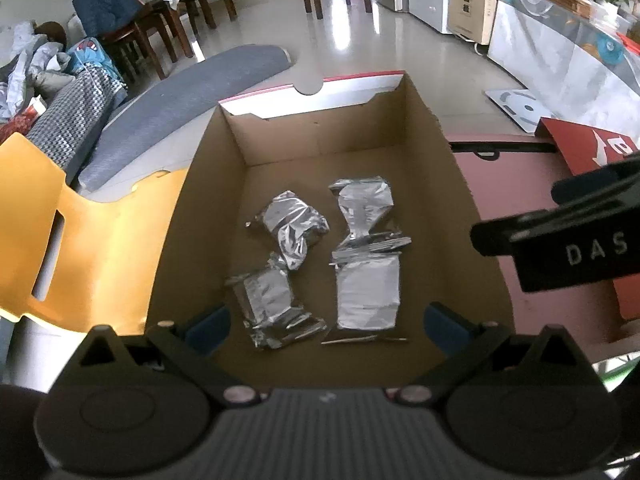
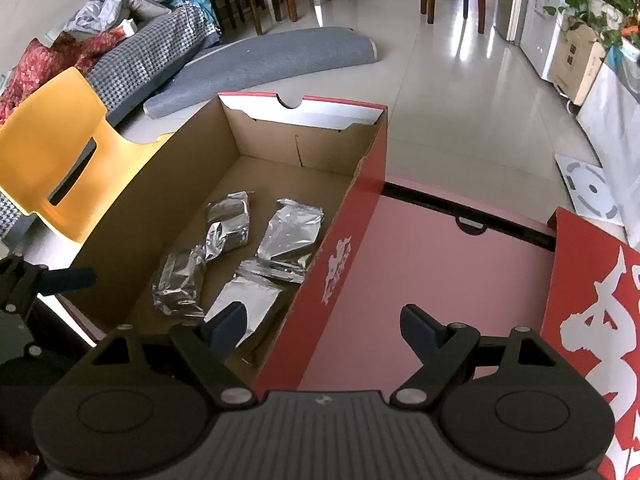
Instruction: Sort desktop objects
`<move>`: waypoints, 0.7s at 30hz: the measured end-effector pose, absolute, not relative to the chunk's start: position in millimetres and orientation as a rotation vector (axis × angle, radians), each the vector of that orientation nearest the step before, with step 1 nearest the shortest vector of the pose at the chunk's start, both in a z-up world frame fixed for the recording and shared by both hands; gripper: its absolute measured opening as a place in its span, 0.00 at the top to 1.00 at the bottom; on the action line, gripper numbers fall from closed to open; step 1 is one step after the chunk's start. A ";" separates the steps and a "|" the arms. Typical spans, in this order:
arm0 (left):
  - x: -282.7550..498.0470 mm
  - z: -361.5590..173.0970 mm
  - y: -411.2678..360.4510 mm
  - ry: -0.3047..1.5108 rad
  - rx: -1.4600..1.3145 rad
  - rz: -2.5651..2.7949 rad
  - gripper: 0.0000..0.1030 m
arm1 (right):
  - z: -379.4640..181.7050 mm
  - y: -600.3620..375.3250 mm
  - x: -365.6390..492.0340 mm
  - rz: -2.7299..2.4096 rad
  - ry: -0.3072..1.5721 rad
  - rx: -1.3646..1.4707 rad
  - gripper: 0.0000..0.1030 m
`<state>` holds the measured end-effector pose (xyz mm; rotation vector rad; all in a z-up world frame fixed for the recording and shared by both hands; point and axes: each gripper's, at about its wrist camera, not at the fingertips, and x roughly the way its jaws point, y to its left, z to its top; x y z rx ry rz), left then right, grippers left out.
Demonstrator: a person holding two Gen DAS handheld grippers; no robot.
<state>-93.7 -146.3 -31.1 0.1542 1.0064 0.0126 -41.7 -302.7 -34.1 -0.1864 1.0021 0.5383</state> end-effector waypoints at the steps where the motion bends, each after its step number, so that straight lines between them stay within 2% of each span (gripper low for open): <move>1: -93.9 -31.1 -145.0 1.006 0.153 0.015 0.00 | -34.5 -301.9 -42.4 0.539 1.004 -0.185 0.19; 21: -91.8 -27.7 -125.3 1.013 0.063 0.038 0.00 | -37.4 -308.5 -52.4 0.561 0.994 -0.224 0.19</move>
